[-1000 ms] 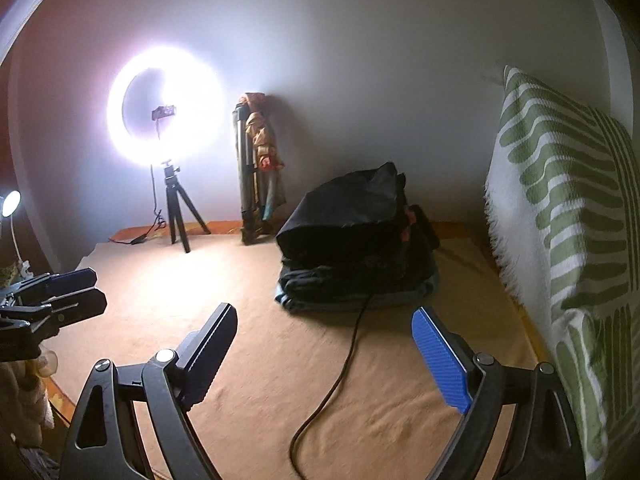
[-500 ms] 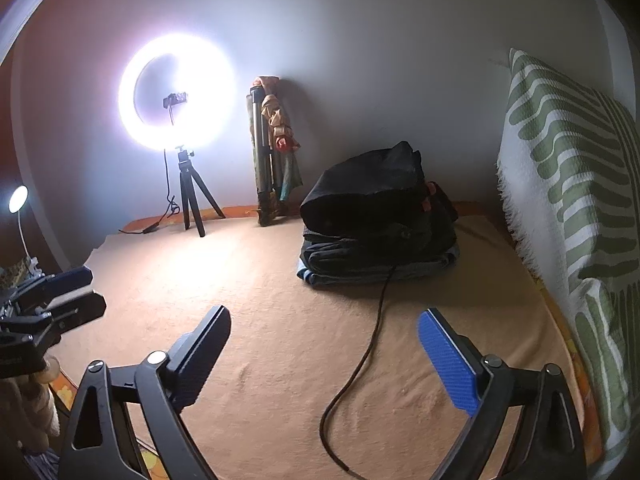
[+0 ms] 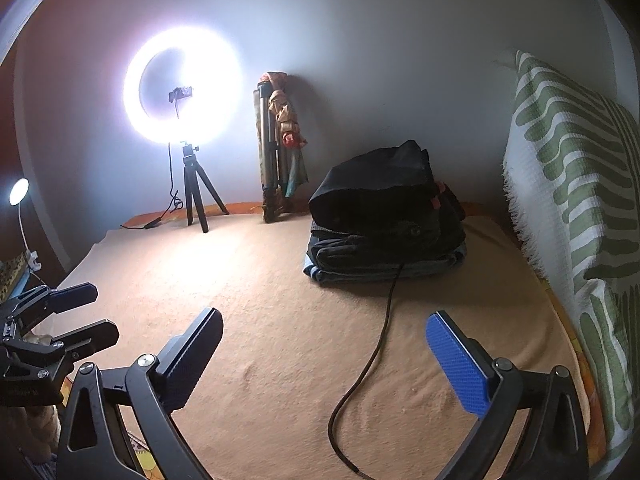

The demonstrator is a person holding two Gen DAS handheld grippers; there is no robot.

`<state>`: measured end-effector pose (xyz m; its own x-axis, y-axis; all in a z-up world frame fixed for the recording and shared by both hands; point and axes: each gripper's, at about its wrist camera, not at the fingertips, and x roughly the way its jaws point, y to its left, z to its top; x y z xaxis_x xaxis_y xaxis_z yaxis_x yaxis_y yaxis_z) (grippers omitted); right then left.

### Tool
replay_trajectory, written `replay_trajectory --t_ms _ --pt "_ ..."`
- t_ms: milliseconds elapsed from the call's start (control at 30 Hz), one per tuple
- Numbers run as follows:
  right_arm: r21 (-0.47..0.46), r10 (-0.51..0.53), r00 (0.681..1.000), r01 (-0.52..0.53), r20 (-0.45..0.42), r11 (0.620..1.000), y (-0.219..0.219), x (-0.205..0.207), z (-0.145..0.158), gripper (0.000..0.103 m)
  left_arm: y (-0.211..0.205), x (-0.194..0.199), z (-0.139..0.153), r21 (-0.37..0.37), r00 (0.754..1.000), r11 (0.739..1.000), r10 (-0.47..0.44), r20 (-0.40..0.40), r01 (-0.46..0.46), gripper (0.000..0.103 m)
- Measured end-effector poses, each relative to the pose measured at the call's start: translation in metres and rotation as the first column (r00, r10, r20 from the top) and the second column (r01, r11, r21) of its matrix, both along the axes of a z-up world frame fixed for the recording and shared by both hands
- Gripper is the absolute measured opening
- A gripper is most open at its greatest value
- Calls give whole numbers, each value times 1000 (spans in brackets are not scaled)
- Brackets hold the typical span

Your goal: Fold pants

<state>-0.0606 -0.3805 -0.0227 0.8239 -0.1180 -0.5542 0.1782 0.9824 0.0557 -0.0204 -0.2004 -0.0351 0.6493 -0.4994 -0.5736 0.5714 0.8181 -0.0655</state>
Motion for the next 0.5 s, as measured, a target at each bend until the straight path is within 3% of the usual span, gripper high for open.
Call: replay_trajectory --t_ms 500 --pt "-2 9 1000 -9 -1 1000 3 1 0 103 -2 -1 0 5 1000 1000 5 -2 -5 77"
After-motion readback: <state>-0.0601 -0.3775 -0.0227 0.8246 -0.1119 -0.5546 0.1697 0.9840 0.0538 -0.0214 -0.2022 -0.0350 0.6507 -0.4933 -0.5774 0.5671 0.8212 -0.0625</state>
